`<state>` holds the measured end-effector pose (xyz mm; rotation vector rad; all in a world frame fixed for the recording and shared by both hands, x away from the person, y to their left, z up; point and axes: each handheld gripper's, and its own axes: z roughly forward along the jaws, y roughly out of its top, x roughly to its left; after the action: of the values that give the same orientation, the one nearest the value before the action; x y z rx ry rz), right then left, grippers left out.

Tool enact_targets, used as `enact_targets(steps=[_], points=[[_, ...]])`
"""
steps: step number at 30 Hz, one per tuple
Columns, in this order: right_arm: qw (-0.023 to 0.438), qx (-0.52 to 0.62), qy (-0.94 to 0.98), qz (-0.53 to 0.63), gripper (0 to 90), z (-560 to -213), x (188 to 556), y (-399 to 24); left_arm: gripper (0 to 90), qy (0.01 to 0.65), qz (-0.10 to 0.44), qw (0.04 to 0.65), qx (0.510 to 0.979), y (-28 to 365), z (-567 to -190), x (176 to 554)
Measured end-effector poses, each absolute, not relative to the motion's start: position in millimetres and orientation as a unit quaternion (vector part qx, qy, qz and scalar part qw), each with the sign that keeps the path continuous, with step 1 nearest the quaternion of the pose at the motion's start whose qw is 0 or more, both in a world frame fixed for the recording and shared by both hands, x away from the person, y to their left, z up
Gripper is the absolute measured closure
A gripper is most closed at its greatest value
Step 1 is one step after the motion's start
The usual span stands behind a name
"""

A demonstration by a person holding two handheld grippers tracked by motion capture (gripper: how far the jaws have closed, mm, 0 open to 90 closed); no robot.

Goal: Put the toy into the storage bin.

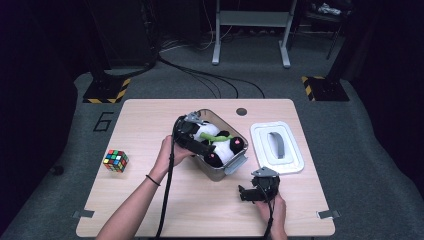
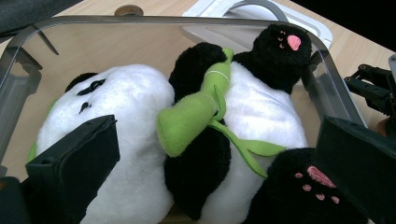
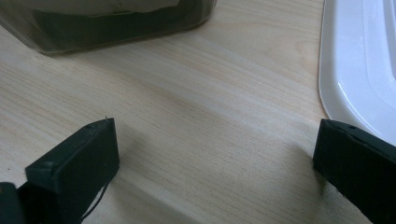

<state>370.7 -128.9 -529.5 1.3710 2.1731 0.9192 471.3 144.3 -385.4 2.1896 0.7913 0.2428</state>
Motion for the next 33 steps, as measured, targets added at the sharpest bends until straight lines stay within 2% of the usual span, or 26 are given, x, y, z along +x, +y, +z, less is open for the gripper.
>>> enact_targets(steps=[12, 19, 22, 27, 33], points=[[0.205, 0.492, 0.779, 0.33, 0.0, -530, 371, -129, 0.0, 0.31, 0.088, 0.372, 0.871, 139, -394, 469], [0.205, 0.492, 0.78, 0.33, 0.0, -530, 371, -129, 0.1, 0.306, 0.105, 0.352, 0.878, 131, -400, 467], [0.205, 0.491, 0.78, 0.33, 0.0, -529, 371, -129, 0.1, 0.3, 0.114, 0.326, 0.889, 123, -409, 466], [0.205, 0.49, 0.781, 0.33, 0.0, -530, 371, -129, 0.1, 0.299, 0.11, 0.331, 0.888, 121, -411, 468], [0.205, 0.49, 0.781, 0.33, 0.0, -530, 371, -129, 0.1, 0.314, 0.086, 0.369, 0.87, 135, -405, 471]])
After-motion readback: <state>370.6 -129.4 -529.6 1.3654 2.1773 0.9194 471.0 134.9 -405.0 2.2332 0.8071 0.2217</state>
